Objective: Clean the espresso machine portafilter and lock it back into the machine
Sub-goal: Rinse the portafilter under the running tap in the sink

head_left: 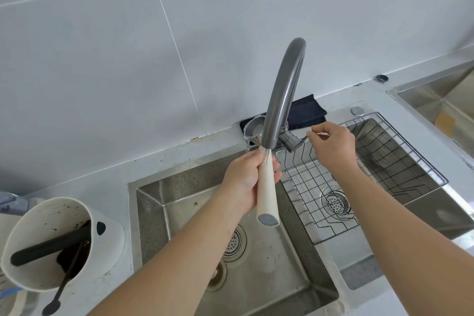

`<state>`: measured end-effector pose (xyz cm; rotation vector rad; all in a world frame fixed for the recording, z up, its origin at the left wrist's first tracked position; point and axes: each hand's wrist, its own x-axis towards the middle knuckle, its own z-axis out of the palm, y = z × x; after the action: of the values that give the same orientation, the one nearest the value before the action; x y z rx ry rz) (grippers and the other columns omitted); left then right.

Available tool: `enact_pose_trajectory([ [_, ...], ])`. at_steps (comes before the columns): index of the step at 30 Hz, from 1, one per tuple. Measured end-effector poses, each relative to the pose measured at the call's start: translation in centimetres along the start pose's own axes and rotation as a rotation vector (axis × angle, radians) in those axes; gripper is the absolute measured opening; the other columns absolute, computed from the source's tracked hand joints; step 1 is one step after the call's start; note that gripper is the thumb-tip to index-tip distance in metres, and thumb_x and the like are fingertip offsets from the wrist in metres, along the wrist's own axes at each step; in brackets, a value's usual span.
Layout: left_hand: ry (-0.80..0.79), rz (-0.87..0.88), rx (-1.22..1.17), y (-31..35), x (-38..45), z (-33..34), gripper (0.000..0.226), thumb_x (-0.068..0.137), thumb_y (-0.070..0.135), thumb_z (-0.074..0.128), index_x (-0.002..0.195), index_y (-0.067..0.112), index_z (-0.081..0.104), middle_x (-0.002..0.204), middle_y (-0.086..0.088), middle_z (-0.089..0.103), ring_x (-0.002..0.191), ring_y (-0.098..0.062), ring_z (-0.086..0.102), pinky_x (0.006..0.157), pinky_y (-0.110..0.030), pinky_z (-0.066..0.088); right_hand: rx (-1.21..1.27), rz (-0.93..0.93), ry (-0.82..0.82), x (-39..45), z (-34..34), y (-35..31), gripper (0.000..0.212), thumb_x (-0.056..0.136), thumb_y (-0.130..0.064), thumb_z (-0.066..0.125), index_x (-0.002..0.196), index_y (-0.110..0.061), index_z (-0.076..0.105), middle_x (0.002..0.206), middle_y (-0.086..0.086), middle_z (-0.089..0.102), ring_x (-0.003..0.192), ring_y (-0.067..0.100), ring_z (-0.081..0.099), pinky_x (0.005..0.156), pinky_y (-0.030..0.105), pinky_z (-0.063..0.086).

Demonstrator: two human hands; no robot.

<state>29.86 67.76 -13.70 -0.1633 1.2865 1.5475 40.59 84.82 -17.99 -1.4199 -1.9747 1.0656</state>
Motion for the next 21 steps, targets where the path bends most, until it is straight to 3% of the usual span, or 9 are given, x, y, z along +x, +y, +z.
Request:
enact_pose_trajectory([
  [9, -0.016, -0.069, -0.056, 0.0, -0.5, -0.2, 0.022, 0.095, 0.018, 0.057, 0.102, -0.001, 0.066, 0.084, -0.011, 0.067, 0.061, -0.015, 0.064, 0.046, -0.024, 0.052, -0.009, 0.004, 0.001, 0.0, 0.0, 0.0, 0.014, 0.092, -0.024, 0.066, 0.099, -0.013, 0.072, 0.088, 0.003, 0.072, 0.053, 0.005, 0.051, 0.049, 0.019, 0.039],
  [14, -0.051, -0.135, -0.094, -0.4, -0.9, -1.0, 0.02, 0.094, 0.014, 0.056, 0.088, -0.003, 0.067, 0.079, -0.013, 0.064, 0.055, -0.015, 0.057, 0.041, -0.022, 0.048, -0.003, 0.002, -0.001, -0.1, -0.1, 0.0, 0.014, 0.092, -0.024, 0.066, 0.1, -0.014, 0.072, 0.087, 0.004, 0.072, 0.053, 0.005, 0.051, 0.05, 0.019, 0.039],
  [21, -0.108, -0.185, -0.128, -1.3, -1.9, -1.6, 0.023, 0.095, 0.011, 0.053, 0.11, -0.004, 0.062, 0.077, -0.011, 0.065, 0.053, -0.013, 0.055, 0.039, -0.019, 0.046, -0.01, -0.02, 0.01, -0.2, -0.1, 0.0, 0.011, 0.091, -0.025, 0.066, 0.095, -0.016, 0.071, 0.083, 0.005, 0.073, 0.054, 0.007, 0.054, 0.053, 0.02, 0.042],
])
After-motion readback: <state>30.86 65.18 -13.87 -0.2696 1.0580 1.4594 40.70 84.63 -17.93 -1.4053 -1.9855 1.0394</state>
